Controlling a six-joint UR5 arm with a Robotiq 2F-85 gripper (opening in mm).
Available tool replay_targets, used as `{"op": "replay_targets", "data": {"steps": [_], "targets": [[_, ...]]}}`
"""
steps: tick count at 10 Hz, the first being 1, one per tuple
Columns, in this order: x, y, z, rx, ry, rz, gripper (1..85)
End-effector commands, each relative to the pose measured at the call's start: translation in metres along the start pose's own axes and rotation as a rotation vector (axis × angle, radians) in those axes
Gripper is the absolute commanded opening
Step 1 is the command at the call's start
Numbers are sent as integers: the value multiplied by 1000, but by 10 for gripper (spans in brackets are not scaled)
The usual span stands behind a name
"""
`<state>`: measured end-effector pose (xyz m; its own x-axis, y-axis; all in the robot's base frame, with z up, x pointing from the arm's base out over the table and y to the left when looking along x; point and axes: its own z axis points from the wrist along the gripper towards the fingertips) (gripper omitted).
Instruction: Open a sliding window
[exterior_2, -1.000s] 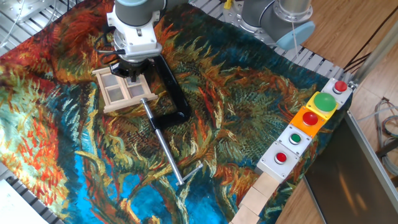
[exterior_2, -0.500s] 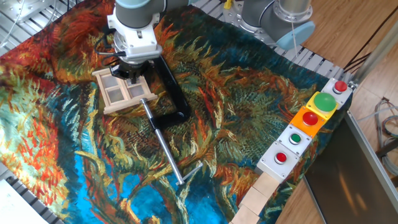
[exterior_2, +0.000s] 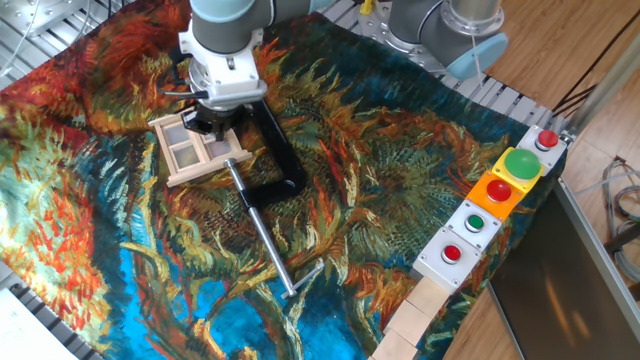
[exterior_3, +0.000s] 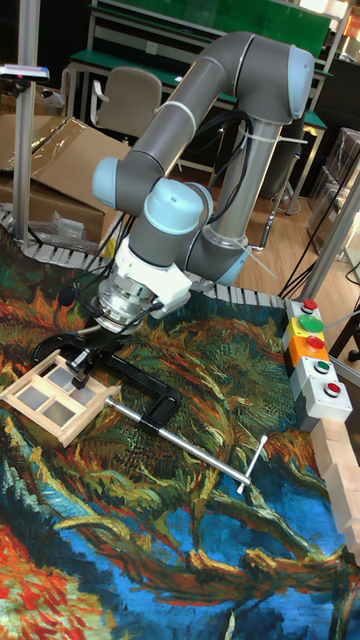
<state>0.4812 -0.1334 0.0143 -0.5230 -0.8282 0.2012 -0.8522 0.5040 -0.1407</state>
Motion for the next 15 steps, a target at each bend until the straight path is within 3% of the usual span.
{"op": "replay_targets", "data": {"steps": [1,9,15], "targets": [[0,-5,-4,-6,-4,1,500],[24,-8,5,-10,6,-33,507],[6,3,9,-7,-9,-22,520]]}}
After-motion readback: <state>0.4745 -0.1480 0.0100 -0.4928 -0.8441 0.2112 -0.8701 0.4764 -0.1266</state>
